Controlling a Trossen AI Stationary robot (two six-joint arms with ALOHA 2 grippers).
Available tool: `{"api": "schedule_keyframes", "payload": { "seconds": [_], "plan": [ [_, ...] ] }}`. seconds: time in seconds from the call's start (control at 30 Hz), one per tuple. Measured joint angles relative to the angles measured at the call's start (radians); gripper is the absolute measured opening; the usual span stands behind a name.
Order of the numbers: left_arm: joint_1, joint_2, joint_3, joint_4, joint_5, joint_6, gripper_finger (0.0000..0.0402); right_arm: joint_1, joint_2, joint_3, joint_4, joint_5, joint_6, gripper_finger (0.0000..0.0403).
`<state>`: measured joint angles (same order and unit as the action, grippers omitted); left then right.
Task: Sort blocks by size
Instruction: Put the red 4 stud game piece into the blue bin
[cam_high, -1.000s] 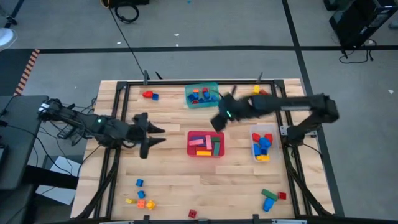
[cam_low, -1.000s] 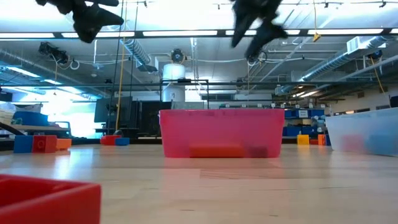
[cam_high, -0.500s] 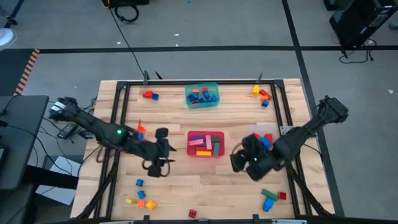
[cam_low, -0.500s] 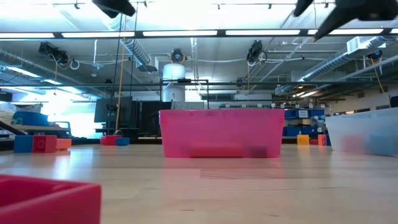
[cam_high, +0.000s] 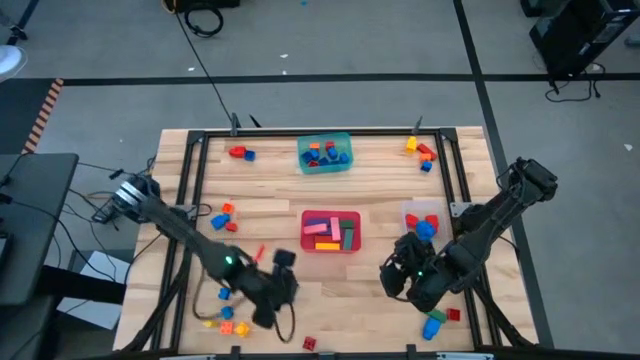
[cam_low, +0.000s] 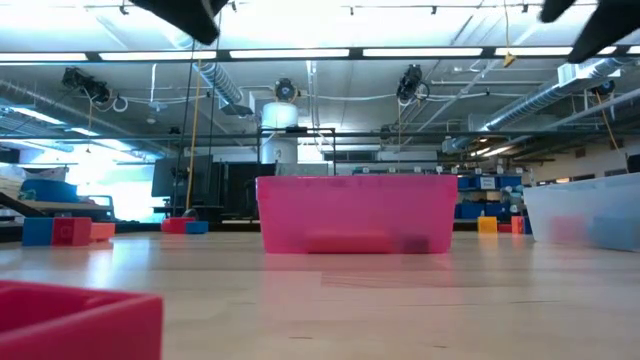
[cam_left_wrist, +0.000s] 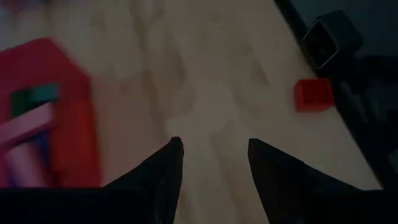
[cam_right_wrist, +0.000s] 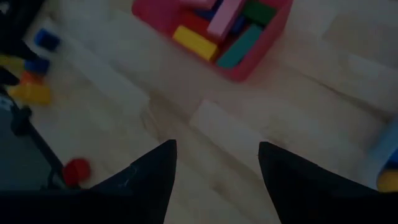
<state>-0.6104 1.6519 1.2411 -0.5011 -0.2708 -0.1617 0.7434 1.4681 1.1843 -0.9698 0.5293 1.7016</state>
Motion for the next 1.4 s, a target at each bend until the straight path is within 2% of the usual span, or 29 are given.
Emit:
{"api": "schedule_keyframes", "payload": {
  "seconds": [0.27, 0.5, 1.03, 1.4],
  "plan": [
    [-0.059, 0.277, 0.178, 0.088, 0.004, 0.000, 0.0190, 0.096, 0.000, 0.000, -0.039, -0.007, -0.002, 0.0235],
    [-0.079, 0.438, 0.322, 0.088, 0.085, -0.006, 0.0190, 0.148, 0.000, 0.000, -0.059, -0.007, 0.007, 0.0235],
    [-0.104, 0.505, 0.349, 0.116, 0.172, -0.059, 0.0190, 0.165, 0.000, 0.000, -0.068, -0.007, 0.017, 0.0235],
    [-0.108, 0.529, 0.349, 0.117, 0.130, -0.061, 0.0190, 0.166, 0.000, 0.000, -0.065, -0.007, 0.035, 0.0235]
  ]
}}
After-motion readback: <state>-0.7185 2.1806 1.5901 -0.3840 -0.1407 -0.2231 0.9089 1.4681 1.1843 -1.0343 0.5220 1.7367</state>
